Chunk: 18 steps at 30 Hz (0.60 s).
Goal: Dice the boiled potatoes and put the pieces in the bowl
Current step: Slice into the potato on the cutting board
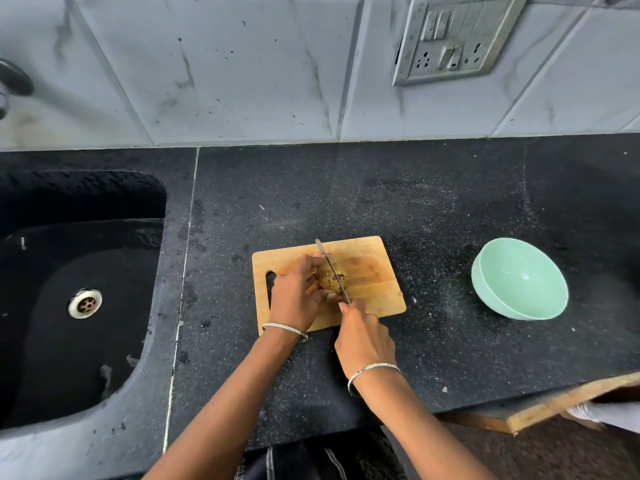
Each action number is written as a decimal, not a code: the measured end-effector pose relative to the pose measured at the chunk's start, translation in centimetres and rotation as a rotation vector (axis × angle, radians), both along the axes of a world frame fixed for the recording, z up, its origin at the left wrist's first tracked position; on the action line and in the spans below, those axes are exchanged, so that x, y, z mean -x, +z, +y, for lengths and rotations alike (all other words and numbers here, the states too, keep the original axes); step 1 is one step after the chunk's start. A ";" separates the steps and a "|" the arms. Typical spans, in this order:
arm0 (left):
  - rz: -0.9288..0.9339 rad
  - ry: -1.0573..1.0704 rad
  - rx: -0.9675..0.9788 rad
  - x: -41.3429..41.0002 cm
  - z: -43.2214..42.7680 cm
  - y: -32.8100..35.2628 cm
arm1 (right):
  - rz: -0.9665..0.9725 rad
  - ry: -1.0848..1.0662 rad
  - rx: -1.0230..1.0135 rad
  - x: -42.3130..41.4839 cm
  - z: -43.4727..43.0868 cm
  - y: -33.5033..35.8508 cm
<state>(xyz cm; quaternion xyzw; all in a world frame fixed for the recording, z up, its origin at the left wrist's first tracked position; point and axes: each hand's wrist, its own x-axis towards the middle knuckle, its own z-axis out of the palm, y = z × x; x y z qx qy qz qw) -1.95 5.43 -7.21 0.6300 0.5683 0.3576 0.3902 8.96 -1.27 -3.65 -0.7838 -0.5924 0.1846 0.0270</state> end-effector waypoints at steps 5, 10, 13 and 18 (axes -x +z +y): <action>-0.034 -0.005 0.021 0.7 0.2 -0.5 | 0.018 0.005 0.027 0.9 1.1 -0.8; -0.048 -0.031 0.049 0.8 0.7 -0.6 | 0.023 0.004 0.022 0.7 1.2 -1.0; -0.062 -0.018 0.062 0.9 1.0 -0.9 | 0.007 0.023 0.040 0.4 -0.2 -1.2; -0.059 0.000 0.056 1.4 2.4 -0.9 | 0.022 0.008 0.097 -0.4 -2.1 -1.3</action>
